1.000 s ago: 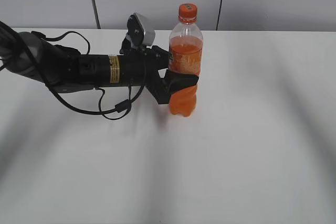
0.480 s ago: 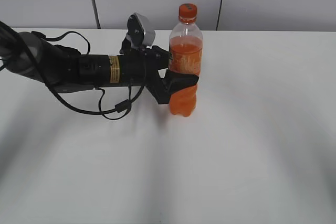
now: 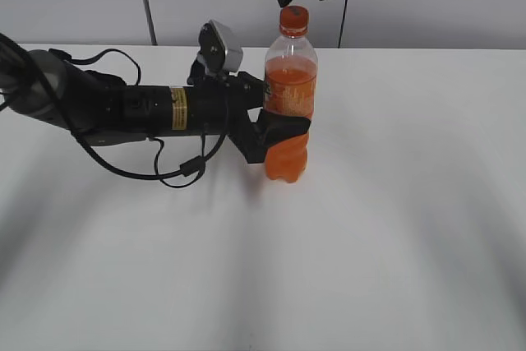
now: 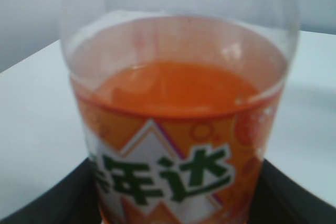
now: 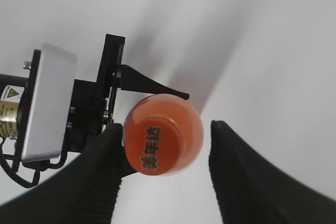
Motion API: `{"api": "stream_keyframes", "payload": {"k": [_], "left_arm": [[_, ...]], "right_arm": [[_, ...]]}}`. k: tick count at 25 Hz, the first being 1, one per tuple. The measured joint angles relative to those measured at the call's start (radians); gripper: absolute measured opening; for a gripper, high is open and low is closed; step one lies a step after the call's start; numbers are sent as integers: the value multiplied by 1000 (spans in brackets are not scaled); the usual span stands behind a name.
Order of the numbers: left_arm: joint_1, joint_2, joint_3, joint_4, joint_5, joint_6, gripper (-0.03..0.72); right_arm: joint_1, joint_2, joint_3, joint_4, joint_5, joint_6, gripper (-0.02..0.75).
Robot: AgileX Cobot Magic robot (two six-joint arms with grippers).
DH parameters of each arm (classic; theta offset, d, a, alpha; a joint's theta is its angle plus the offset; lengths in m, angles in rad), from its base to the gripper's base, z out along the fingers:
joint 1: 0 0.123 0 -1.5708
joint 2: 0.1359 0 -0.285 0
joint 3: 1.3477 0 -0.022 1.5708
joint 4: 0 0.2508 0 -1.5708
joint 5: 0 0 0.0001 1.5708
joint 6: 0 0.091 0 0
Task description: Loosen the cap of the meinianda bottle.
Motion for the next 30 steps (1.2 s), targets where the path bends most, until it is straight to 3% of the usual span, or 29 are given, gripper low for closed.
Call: {"api": "stream_keyframes", "payload": {"k": [17,30], "left_arm": [[0,0,0,0,0,0,439],[0,0,0,0,0,0,439]], "right_arm": [[0,17,44,17,2,-9,393],[0,17,38,52,2,-103,269]]}}
